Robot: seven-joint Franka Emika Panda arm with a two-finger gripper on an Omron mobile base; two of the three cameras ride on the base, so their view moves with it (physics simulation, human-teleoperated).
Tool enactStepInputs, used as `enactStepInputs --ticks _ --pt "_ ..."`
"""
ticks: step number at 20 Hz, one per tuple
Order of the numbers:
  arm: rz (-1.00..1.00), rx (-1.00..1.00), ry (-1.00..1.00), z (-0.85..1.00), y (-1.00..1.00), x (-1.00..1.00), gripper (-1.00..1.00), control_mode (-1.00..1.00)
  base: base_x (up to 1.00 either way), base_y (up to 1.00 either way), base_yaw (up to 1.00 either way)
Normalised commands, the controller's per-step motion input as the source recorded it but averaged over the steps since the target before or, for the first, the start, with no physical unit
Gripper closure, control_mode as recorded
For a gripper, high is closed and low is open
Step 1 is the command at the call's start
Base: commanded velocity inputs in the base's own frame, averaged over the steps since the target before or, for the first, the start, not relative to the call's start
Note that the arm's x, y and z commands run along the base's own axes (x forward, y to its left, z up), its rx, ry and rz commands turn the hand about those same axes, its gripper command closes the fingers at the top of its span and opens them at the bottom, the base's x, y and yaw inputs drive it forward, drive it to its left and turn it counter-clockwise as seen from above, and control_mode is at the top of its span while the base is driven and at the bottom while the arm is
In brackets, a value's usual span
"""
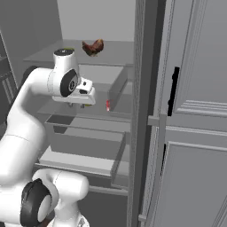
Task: Place one potato and one steak in each tupperware on the nearby counter, to pack two identical lunches.
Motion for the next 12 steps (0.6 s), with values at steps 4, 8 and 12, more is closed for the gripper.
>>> enactStepInputs --ticks 4,8,12 --pt "0.09 -0.02 -0.25 0.26 -0.02 -0.32 -1.0 -1.0 0.0 0.0 0.0" --pt "0.04 -0.01 -0.58 0.48 0.08 -0.66 -1.0 -1.0 0.0 0.0 0.0" --pt "-0.01 0.09 -0.52 0.65 0.14 -0.42 -1.0 -1.0 0.0 0.0 0.0"
